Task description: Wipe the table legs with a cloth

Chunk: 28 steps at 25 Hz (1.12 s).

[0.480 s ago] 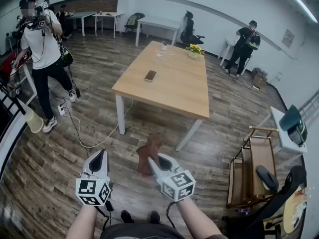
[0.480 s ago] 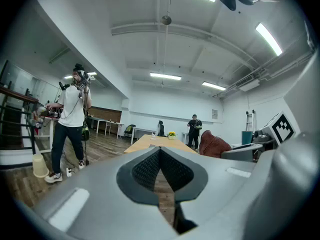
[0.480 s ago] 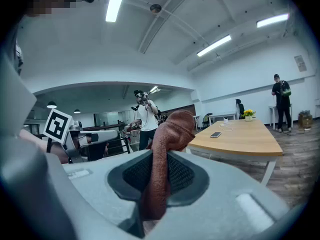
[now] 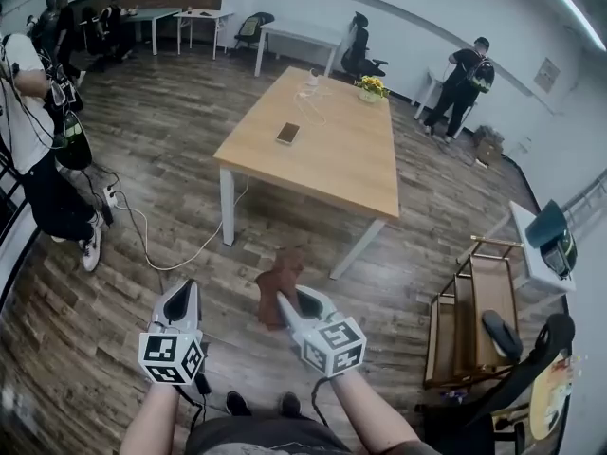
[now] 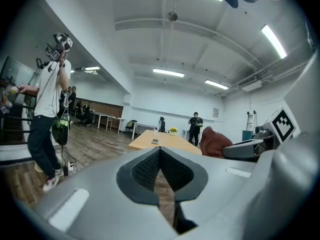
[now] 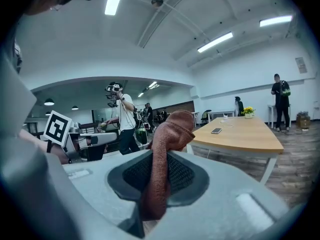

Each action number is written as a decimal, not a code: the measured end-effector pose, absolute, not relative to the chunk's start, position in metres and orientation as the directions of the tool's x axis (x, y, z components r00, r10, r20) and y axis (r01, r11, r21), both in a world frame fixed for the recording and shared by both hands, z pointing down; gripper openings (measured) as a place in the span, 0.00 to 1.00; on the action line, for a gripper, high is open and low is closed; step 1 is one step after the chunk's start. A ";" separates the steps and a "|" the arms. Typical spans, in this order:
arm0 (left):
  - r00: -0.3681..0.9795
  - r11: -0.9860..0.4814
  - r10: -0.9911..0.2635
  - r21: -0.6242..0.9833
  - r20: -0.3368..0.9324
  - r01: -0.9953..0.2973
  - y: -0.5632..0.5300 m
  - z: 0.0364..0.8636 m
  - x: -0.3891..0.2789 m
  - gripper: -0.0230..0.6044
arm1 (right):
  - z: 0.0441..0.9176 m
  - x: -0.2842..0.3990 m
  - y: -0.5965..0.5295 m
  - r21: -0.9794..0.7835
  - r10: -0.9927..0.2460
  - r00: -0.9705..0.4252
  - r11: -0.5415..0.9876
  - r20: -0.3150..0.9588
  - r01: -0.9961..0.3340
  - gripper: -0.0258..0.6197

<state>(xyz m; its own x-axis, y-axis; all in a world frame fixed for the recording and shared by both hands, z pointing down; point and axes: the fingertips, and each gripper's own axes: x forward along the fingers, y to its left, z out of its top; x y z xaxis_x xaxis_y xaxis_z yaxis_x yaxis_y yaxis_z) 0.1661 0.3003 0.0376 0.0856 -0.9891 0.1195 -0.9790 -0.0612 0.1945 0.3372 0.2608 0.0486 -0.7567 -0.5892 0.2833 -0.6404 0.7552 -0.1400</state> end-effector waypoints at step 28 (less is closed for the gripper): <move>0.020 -0.004 -0.993 0.135 0.112 -0.991 0.249 0.069 0.070 0.07 | 0.103 0.295 0.181 -0.237 -0.638 -0.696 0.657 0.330 -0.715 0.13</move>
<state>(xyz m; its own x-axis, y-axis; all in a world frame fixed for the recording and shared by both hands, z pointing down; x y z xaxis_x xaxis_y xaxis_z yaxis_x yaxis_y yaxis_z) 0.0696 0.2490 0.0685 0.0195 -0.9935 0.1125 -0.9909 -0.0042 0.1347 0.2948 0.1811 0.1034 -0.6957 -0.6380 0.3300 -0.7153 0.6575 -0.2369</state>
